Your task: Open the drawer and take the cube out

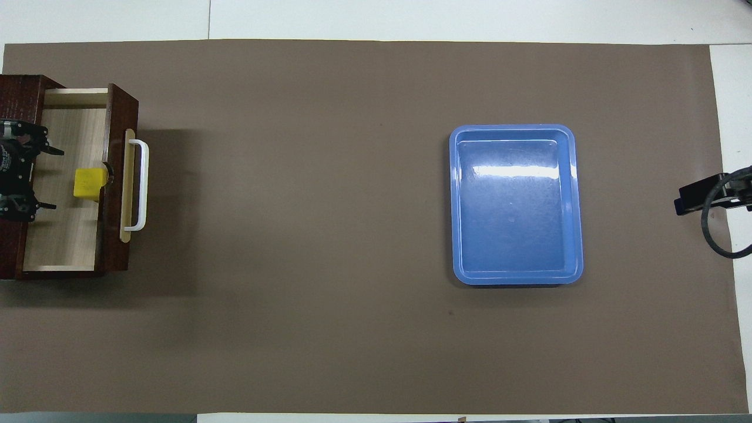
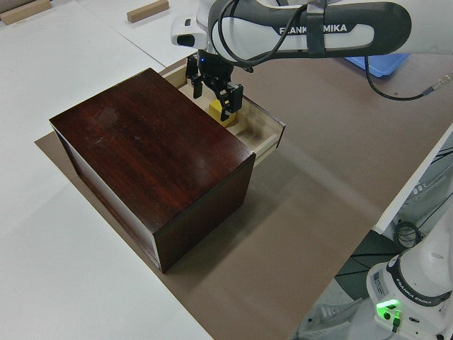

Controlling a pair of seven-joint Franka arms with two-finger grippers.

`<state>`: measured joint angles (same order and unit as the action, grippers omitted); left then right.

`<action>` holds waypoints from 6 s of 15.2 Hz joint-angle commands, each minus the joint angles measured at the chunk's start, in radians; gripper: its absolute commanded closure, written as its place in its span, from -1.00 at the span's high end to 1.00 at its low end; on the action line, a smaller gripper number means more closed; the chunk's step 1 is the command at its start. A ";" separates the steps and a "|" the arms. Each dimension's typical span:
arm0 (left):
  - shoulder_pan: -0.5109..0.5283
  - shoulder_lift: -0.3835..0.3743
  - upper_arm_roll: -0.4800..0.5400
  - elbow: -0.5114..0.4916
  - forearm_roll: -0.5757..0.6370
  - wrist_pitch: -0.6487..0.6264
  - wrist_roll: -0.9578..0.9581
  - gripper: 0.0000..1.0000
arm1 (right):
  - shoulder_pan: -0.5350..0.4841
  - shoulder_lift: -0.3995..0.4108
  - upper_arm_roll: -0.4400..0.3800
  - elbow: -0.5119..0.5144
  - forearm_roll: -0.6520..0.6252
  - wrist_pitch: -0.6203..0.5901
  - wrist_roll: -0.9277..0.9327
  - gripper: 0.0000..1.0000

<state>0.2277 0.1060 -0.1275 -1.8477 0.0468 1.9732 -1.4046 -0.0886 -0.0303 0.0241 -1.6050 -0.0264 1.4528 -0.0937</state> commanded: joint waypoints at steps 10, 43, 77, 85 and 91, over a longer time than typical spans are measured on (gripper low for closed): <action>-0.027 -0.048 0.000 -0.105 -0.008 0.070 -0.056 0.97 | -0.013 -0.023 0.010 -0.029 -0.003 0.008 -0.009 1.00; -0.672 0.187 -0.008 0.440 -0.004 -0.337 -0.764 -1.00 | 0.203 0.117 0.030 -0.205 0.577 0.352 1.153 1.00; -0.702 0.182 -0.008 0.417 -0.041 -0.264 -0.787 -1.00 | 0.552 0.418 0.031 0.004 0.866 0.693 1.638 0.69; -0.700 0.179 -0.008 0.401 -0.038 -0.270 -0.787 -1.00 | 0.546 0.418 0.030 0.004 0.846 0.707 1.660 -1.00; -0.699 0.178 -0.008 0.401 -0.035 -0.280 -0.775 -1.00 | 0.537 0.418 0.031 0.007 0.821 0.692 1.657 -1.00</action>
<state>-0.4573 0.2924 -0.1516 -1.4363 0.0125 1.6982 -2.1832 0.4625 0.3753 0.0524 -1.6212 0.8366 2.1594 1.5416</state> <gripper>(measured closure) 0.454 0.445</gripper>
